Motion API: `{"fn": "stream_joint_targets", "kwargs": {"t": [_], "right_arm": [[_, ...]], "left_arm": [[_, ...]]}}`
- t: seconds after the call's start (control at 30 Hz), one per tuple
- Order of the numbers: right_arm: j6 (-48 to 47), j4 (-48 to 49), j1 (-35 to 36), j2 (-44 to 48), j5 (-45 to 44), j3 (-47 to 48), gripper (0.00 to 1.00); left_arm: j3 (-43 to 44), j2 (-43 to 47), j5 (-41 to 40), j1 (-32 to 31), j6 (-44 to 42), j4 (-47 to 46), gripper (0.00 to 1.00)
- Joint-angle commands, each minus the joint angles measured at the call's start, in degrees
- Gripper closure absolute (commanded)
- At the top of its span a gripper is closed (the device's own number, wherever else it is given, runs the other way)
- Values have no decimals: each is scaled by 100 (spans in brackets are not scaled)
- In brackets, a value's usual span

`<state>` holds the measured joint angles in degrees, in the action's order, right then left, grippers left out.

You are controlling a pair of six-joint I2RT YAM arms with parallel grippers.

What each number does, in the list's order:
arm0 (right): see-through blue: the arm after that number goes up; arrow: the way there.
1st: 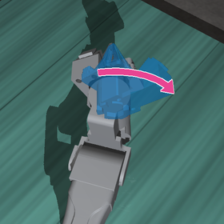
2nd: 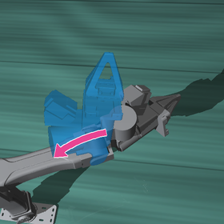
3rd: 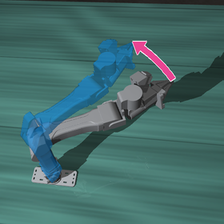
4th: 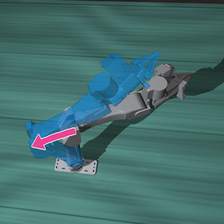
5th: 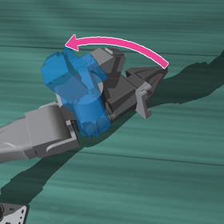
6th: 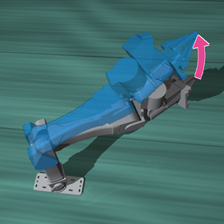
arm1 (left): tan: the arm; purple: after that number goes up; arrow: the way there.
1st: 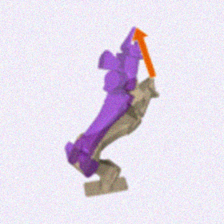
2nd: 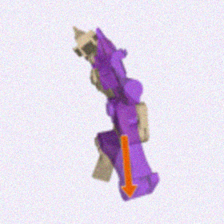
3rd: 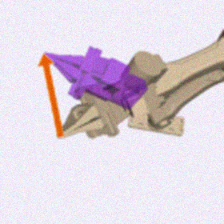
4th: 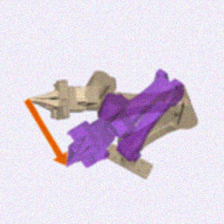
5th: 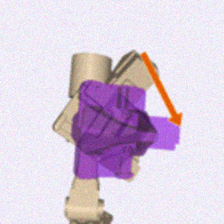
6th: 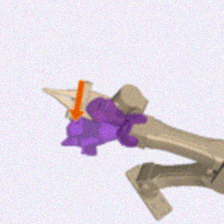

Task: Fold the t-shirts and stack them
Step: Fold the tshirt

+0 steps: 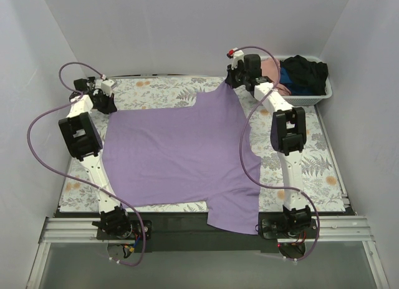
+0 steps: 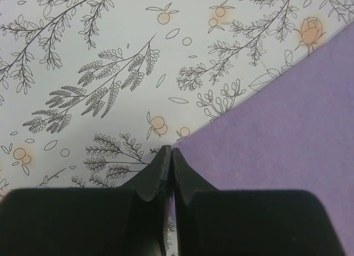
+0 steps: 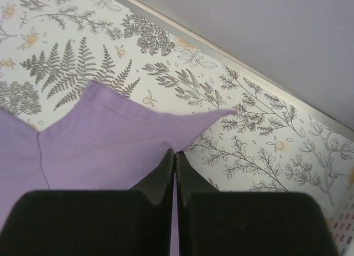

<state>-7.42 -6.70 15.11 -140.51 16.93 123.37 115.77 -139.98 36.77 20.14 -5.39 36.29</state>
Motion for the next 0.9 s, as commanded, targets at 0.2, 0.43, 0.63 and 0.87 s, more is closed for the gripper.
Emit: {"fn": "stream_joint_targets", "kwargs": {"t": [0.2, 0.43, 0.63, 0.87], "right_arm": [[-216, 310, -8, 1403, 127, -884, 99], [-251, 301, -8, 2000, 188, -1526, 99], [-330, 292, -8, 2518, 188, -2158, 99], [-313, 248, 9, 3125, 276, -2888, 99]], "left_arm": [[-326, 1051, 655, 156, 3, -596, 100], [-1266, 1842, 954, 236, -383, -737, 100], [-2110, 2536, 1139, 403, -849, -790, 100], [-2655, 2994, 1121, 640, -1026, -782, 100]]}}
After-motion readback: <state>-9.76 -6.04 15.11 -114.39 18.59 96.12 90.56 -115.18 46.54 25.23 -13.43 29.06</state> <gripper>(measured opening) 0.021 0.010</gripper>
